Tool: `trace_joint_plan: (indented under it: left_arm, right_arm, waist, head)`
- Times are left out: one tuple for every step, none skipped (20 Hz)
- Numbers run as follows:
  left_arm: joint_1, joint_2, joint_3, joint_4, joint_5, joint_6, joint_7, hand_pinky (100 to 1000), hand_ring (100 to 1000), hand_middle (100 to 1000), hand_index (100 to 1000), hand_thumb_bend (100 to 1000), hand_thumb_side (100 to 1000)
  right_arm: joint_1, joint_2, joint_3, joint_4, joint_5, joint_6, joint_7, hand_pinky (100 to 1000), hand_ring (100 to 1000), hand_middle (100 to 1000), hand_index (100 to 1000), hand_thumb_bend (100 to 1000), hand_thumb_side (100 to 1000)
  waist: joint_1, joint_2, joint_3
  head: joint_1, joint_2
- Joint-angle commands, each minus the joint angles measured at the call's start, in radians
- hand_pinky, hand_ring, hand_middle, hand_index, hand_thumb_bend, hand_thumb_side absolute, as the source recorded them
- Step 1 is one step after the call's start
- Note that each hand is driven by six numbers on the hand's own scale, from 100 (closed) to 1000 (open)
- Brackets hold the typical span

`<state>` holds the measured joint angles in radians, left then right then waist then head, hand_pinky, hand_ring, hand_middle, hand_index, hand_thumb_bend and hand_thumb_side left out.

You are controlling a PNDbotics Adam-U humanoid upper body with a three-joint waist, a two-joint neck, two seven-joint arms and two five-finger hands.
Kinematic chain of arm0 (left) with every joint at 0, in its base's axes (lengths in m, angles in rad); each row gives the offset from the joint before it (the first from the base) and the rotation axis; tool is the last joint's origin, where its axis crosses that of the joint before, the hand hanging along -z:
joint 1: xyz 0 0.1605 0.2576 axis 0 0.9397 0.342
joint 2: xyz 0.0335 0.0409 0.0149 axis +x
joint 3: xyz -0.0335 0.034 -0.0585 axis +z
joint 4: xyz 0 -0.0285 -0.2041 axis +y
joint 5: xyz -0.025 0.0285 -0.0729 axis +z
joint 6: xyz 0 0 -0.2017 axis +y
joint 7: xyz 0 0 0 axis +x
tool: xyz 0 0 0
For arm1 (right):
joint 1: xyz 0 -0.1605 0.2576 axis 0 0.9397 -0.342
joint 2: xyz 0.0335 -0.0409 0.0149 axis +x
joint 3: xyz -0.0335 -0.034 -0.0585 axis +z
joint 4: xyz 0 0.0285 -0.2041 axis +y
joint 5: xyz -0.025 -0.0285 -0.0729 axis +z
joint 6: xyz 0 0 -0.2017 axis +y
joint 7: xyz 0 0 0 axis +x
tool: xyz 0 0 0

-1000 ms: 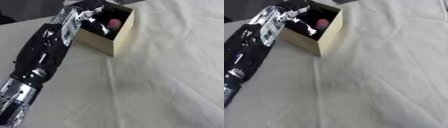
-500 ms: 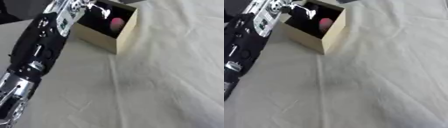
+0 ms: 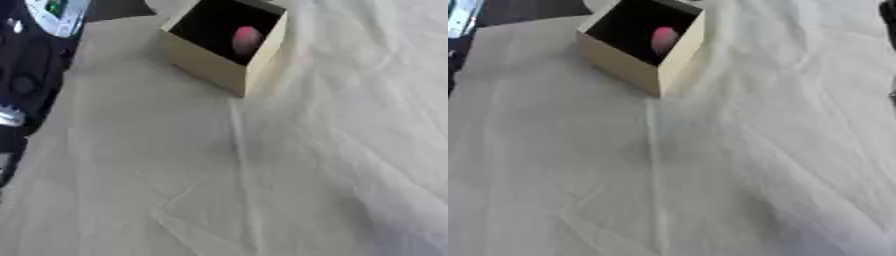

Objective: Pick up objects on the table and place them in the box.

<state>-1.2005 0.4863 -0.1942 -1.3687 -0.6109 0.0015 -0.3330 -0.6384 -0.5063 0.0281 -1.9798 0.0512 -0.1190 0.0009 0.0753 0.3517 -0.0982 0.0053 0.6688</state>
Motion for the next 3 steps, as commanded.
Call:
trace_joint_plan:
  left_arm:
    - [0.047,0.081,0.009,-0.178,0.115,0.044,0.031,660,746,752,815,100,402]
    - [0.085,0.095,0.017,-0.234,0.153,0.059,0.051,669,749,757,819,100,417]
    - [0.124,0.106,0.024,-0.286,0.189,0.075,0.075,670,749,758,821,100,426]
  right_arm:
    - [-0.014,-0.012,-0.012,-0.020,0.011,-0.003,-0.008,804,650,590,776,100,773]
    - [-0.015,-0.010,-0.012,-0.020,0.012,-0.004,-0.008,804,651,590,776,100,772]
    - [-0.015,-0.008,-0.013,-0.020,0.013,-0.005,-0.010,804,651,590,776,100,772]
  waist:
    - [-0.011,-0.031,0.008]
    - [-0.016,-0.033,0.013]
    - [-0.021,-0.034,0.019]
  head:
    - [-0.014,0.014]
    - [-0.016,0.016]
    - [-0.020,0.018]
